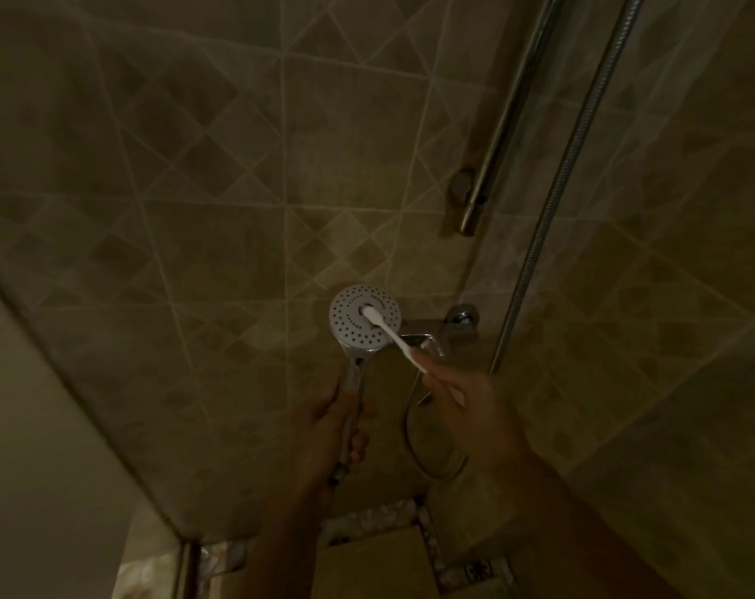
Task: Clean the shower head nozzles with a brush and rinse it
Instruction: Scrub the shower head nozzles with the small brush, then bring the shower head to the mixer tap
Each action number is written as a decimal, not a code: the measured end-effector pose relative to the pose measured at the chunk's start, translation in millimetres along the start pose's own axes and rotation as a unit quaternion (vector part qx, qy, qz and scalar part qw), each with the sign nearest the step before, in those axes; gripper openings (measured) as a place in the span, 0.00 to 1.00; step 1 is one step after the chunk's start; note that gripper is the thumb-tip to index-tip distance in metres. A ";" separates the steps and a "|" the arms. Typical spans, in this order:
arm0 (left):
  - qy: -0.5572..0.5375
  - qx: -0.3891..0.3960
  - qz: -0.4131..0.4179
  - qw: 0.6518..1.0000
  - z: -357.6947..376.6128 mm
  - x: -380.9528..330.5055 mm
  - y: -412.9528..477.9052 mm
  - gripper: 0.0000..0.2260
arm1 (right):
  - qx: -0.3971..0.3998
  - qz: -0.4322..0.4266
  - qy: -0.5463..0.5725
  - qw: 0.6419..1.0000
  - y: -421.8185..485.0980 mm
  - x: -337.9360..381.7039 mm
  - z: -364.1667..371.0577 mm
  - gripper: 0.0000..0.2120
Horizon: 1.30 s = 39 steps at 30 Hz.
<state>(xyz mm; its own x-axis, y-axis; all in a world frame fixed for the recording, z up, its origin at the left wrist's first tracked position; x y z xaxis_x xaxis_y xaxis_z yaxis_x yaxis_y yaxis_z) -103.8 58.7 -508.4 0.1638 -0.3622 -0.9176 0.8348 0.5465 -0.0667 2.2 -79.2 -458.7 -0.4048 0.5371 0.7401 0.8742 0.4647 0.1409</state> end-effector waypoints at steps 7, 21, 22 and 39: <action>0.050 0.031 0.010 0.998 -19.3 -15.8 15.3 0.11 | -0.042 0.100 0.058 0.992 20.3 -31.5 -32.9 0.11; 0.168 -0.002 0.043 0.985 -22.4 -14.2 50.4 0.05 | 0.003 0.288 0.391 0.874 41.6 -12.7 49.9 0.10; 0.175 -0.003 0.046 0.983 -18.8 -12.9 53.4 0.05 | 0.011 0.287 0.411 0.865 42.9 -10.5 54.1 0.09; 0.338 0.015 0.106 0.935 29.7 27.9 117.3 0.27 | -0.177 0.359 0.480 0.781 95.3 -96.9 -4.8 0.06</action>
<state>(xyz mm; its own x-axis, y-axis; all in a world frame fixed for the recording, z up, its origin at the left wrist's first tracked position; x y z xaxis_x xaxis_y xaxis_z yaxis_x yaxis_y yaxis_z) 14.3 90.3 -530.2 -0.0335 0.3173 -0.9477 0.8367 0.5276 0.1471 126.1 -90.4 -513.8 0.4622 -0.2839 0.8401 0.8717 -0.0289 -0.4893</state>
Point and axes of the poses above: each hand's wrist, its own y-axis towards the middle knuckle, its own z-axis out of the palm, x = y × z, the point moved 8 cm from there along y, towards the middle knuckle, and after that the axes turned 12 degrees about z, right-handed, at the moved point
